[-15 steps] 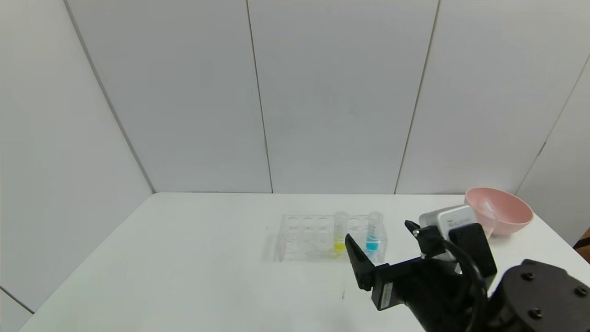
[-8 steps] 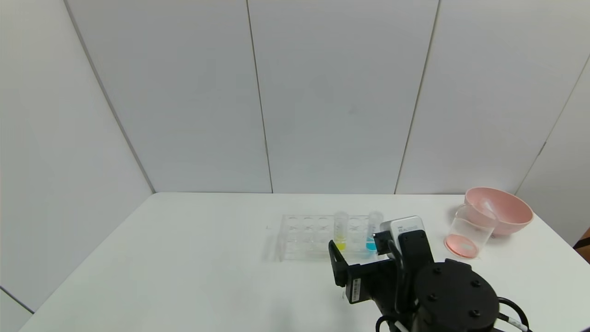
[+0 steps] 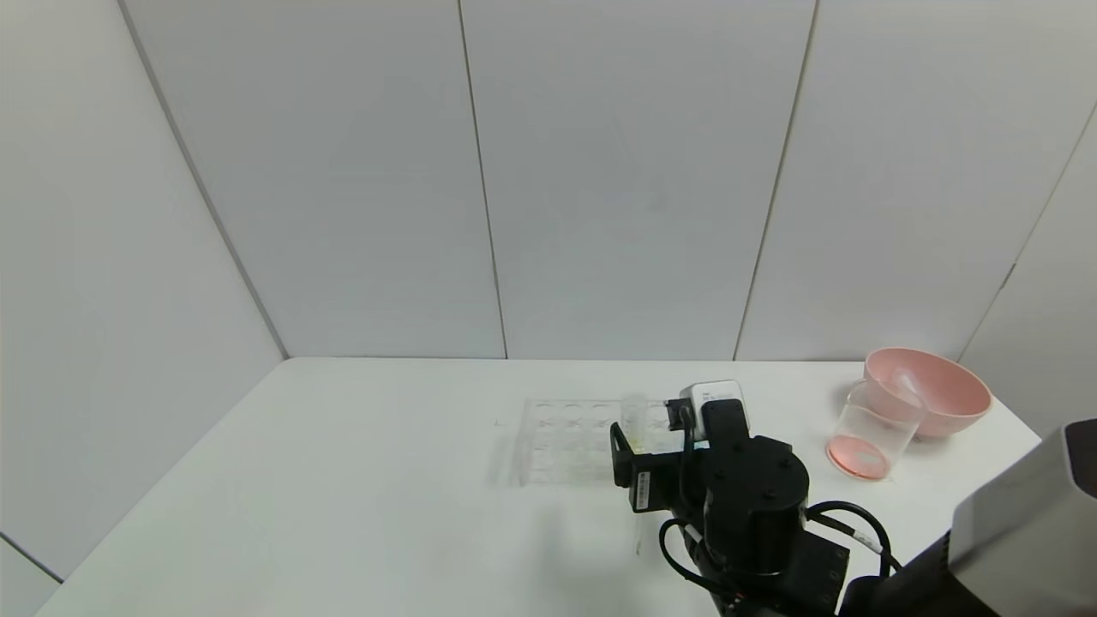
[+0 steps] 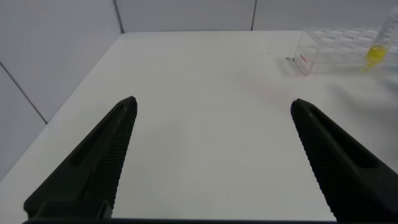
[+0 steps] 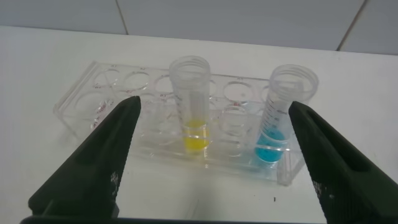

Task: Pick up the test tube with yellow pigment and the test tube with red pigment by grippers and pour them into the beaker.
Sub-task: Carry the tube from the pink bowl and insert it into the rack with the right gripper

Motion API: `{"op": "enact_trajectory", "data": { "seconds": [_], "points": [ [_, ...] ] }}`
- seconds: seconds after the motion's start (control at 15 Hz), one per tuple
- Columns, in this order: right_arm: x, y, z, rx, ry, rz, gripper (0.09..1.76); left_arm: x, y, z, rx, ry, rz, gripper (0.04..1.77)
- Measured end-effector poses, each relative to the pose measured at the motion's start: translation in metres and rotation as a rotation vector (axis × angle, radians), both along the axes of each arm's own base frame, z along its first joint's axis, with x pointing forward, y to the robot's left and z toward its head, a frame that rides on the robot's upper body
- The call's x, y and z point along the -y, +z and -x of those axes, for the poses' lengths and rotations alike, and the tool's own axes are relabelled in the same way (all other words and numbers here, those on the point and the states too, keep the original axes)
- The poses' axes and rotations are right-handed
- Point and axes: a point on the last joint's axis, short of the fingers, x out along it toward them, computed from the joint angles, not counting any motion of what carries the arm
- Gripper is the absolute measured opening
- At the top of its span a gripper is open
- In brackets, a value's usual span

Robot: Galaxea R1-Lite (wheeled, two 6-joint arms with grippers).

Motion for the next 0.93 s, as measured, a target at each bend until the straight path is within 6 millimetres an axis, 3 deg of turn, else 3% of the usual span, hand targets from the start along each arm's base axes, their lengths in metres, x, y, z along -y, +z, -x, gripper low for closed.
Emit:
{"op": "enact_trajectory", "data": {
  "seconds": [0.47,0.93],
  "points": [
    [-0.017,-0.014,-0.02,-0.01,0.03,0.006,1.7,0.0,0.0,0.0,0.0,0.0,0.0,1.76],
    [-0.019,-0.022,-0.035,-0.021,0.053,0.004,1.71,0.0,0.0,0.0,0.0,0.0,0.0,1.76]
  ]
}}
